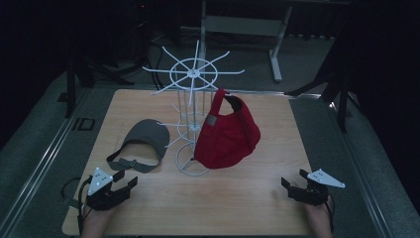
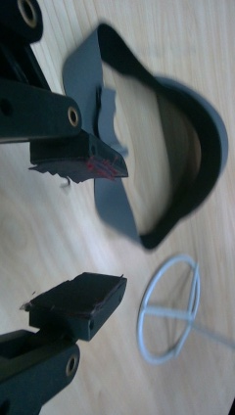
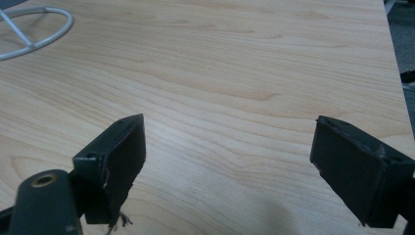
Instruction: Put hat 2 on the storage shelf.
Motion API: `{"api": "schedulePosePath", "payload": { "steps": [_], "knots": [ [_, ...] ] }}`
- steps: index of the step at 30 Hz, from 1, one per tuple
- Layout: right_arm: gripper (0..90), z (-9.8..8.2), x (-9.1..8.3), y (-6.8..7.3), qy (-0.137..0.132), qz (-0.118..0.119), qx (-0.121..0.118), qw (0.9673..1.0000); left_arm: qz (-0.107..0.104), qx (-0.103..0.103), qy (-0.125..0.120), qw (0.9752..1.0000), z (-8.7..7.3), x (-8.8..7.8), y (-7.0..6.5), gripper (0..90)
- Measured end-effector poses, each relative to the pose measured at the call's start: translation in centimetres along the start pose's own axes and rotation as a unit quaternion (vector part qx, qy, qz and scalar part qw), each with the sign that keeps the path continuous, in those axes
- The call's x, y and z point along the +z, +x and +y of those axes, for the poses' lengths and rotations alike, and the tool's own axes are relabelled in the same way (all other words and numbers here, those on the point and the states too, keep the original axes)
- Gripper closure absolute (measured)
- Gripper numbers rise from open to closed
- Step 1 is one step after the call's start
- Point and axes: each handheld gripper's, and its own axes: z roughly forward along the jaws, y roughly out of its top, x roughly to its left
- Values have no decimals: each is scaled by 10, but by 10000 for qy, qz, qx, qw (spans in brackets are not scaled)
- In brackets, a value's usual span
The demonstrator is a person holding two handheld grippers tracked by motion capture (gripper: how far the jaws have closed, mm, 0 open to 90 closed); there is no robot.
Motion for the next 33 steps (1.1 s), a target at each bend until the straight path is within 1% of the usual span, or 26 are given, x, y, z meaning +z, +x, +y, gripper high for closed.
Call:
{"api": "schedulePosePath", "payload": {
  "steps": [1, 3, 4, 6, 7, 8, 10, 12, 16, 18, 19, 21, 23, 27, 30, 33],
  "knots": [
    [132, 0, 0, 0, 5, 1, 9, 10000, 71, -16, 28, 10000, 2, 3, 2, 399],
    [132, 0, 0, 1, 32, 4, -7, 10000, 180, 18, 184, 9997, 7, 10, 5, 397],
    [132, 0, 0, 1, 28, 8, 1, 10000, 209, 12, 223, 9995, 10, 15, 7, 387],
    [132, 0, 0, 1, 26, 16, 13, 10000, 240, -25, 400, 9989, 14, 25, 10, 379],
    [132, 0, 0, 1, 34, 9, 8, 10000, 275, -14, 476, 9985, 16, 30, 11, 359],
    [132, -1, 0, 0, 37, 14, 7, 10000, 376, 27, 560, 9977, 18, 35, 11, 356],
    [132, -1, 0, 1, 52, 16, -1, 10000, 429, 66, 696, 9966, 20, 46, 13, 356],
    [132, -1, 0, 1, 48, 23, -1, 10000, 544, 140, 778, 9954, 22, 55, 14, 354],
    [132, -1, 1, 1, 76, 29, -25, 10000, 662, 128, 943, 9933, 23, 69, 19, 351],
    [132, -1, 1, 1, 75, 45, -19, 10000, 693, 63, 1020, 9923, 23, 75, 22, 352],
    [132, -1, 1, 1, 81, 39, -13, 10000, 724, 65, 1109, 9912, 22, 78, 22, 352],
    [132, -1, 1, 1, 90, 36, -6, 10000, 777, 79, 1225, 9894, 21, 82, 24, 352],
    [133, -1, 1, 1, 93, 41, -11, 9999, 819, 162, 1328, 9876, 20, 83, 24, 352],
    [133, -1, 1, 1, 111, 48, -17, 9999, 867, 168, 1373, 9866, 21, 84, 24, 352],
    [135, 0, 2, 1, 171, 83, -30, 9998, 837, 6, 1436, 9861, 22, 84, 25, 354],
    [135, 0, 1, 2, 121, 119, -28, 9999, 817, -20, 1454, 9860, 20, 81, 24, 353]
  ]
}}
